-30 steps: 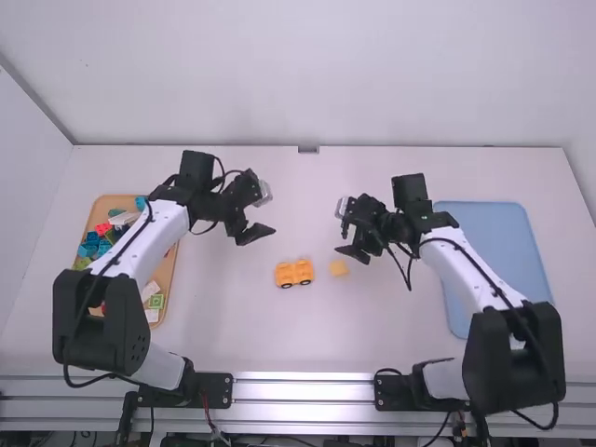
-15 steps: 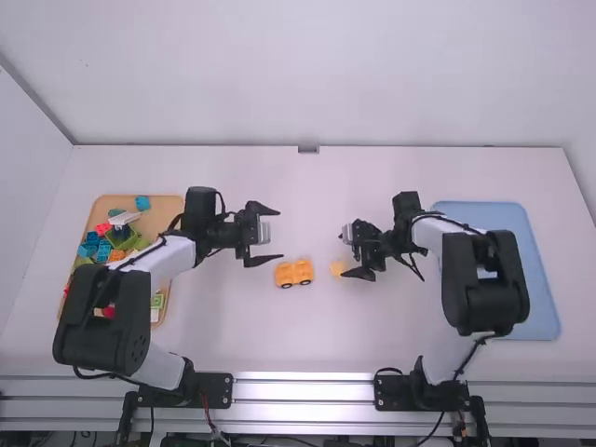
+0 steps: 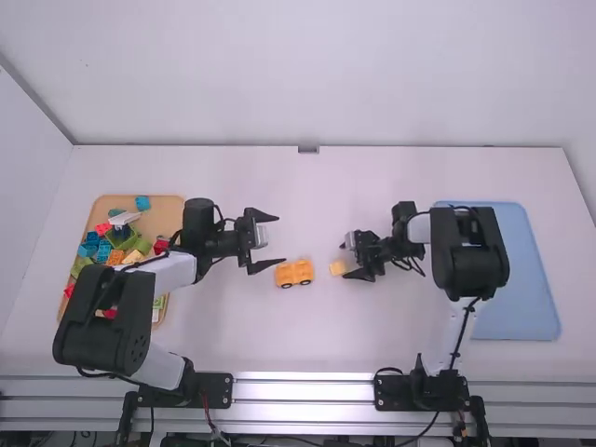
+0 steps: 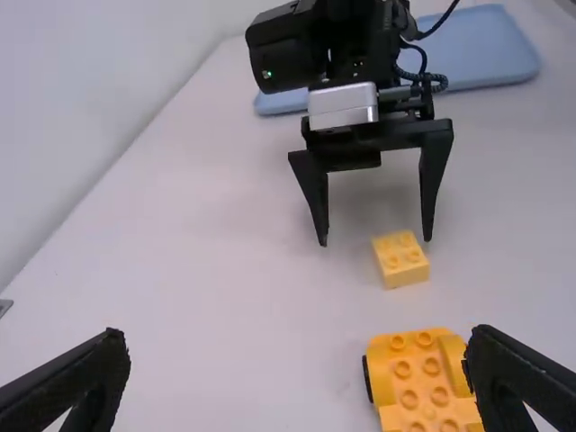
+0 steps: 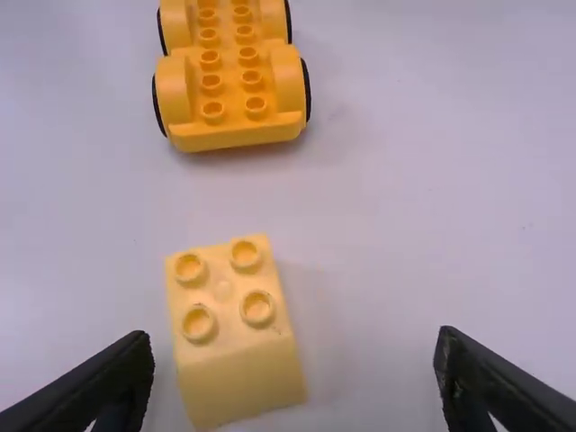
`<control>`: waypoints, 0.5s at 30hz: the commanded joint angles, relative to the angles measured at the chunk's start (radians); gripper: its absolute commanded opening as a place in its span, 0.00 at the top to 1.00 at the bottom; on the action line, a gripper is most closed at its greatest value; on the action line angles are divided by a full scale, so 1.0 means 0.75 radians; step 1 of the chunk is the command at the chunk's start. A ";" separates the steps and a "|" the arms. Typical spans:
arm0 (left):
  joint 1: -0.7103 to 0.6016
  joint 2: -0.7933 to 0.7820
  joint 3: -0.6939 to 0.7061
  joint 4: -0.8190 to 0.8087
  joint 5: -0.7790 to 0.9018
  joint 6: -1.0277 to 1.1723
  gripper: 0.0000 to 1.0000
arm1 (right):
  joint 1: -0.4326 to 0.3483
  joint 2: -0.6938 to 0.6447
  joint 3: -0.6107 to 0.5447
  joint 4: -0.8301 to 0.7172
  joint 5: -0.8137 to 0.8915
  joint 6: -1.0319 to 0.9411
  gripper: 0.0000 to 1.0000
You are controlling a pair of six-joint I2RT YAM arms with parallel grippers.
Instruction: Assemble lego blocks to make yellow taxi
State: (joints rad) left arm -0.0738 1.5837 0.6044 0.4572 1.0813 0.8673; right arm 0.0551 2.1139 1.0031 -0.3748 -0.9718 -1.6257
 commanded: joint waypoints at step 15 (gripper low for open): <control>0.001 0.060 -0.003 -0.075 0.012 0.076 0.01 | 0.050 0.064 0.024 0.051 -0.007 0.121 0.76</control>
State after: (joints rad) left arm -0.0742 1.5970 0.6048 0.4084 1.0794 0.8909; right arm 0.0917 2.1448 1.0050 -0.3317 -0.9886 -1.5505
